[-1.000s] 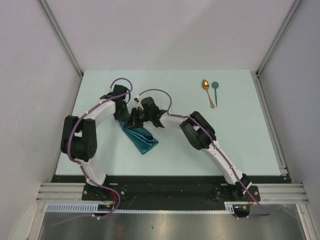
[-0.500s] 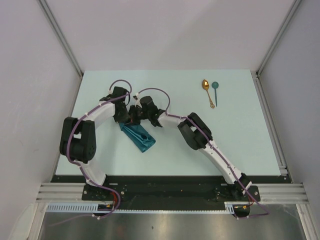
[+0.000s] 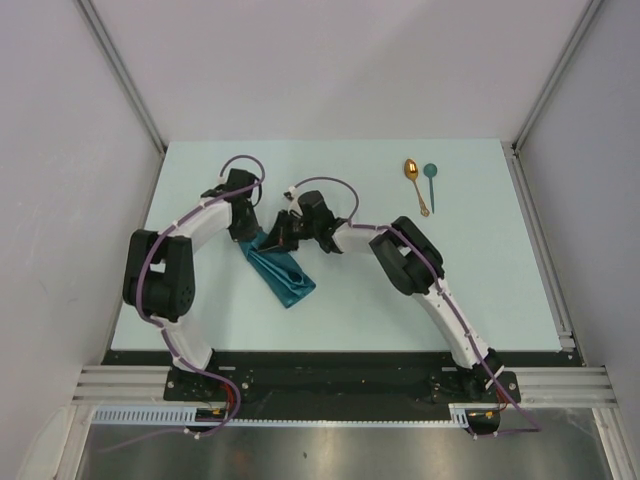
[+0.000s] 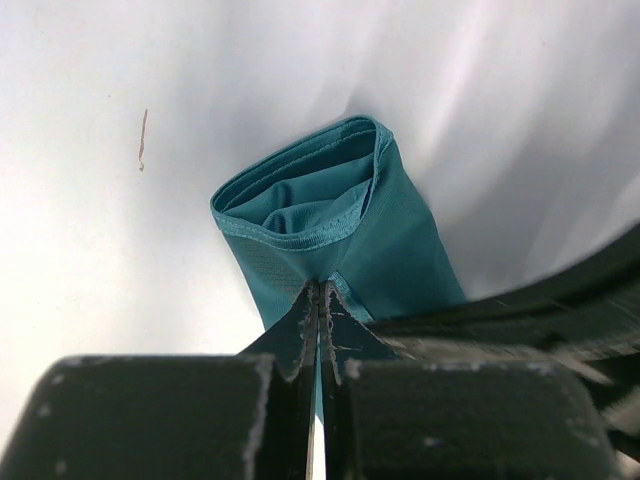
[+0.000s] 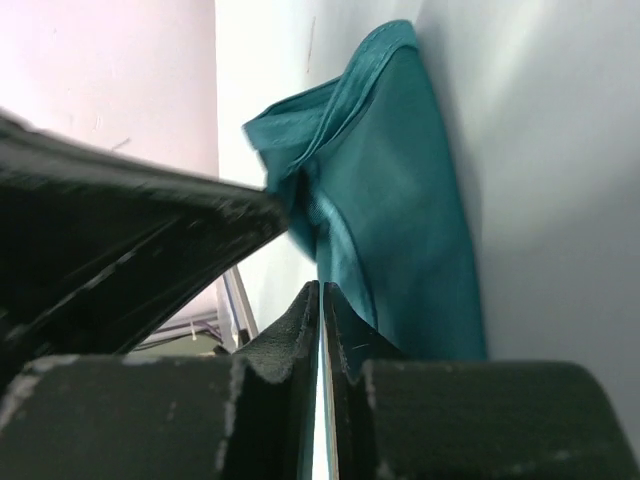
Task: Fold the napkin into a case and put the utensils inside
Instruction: Grasp the top corner of the smaller rectangle folded napkin from the folded napkin.
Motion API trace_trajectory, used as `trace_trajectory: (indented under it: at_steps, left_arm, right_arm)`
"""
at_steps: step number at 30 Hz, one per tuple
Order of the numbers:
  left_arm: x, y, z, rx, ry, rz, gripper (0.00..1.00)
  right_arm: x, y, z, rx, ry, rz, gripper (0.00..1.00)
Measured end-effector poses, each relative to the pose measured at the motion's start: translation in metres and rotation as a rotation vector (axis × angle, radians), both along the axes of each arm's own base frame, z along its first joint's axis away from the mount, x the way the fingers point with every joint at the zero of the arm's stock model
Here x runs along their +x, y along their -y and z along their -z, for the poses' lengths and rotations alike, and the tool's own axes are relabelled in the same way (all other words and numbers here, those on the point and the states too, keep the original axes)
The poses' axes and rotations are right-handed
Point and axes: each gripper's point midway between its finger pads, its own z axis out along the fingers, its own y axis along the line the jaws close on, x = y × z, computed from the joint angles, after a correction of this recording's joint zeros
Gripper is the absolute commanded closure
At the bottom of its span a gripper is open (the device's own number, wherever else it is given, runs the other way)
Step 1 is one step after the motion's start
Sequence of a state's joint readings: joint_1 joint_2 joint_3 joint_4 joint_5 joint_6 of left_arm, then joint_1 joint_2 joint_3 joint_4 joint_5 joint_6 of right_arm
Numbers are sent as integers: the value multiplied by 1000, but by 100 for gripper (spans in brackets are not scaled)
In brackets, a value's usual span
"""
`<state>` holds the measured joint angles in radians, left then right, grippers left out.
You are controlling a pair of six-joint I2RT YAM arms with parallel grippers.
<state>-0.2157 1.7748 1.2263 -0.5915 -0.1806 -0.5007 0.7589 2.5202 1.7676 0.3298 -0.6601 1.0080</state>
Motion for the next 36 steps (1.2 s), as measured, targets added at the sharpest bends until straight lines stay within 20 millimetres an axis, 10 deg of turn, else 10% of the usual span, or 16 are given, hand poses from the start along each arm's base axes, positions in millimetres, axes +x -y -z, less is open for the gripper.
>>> trace_trajectory:
  at_steps: [18,24,28,36]
  left_arm:
    - [13,4,6,-14,-9,-36,100]
    - [14,5,10,-19,-13,-48,63]
    - [13,5,2,-23,6,-46,56]
    - [-19,9,-58,-112,144,-11,66]
  right_arm:
    - [-3,8,-6,-14,61,-36,91]
    - [-27,2,7,-62,86,-103,90]
    - [-41,15,10,-133,98,-144,81]
    - [-49,60,-59,-225,269,-186,54]
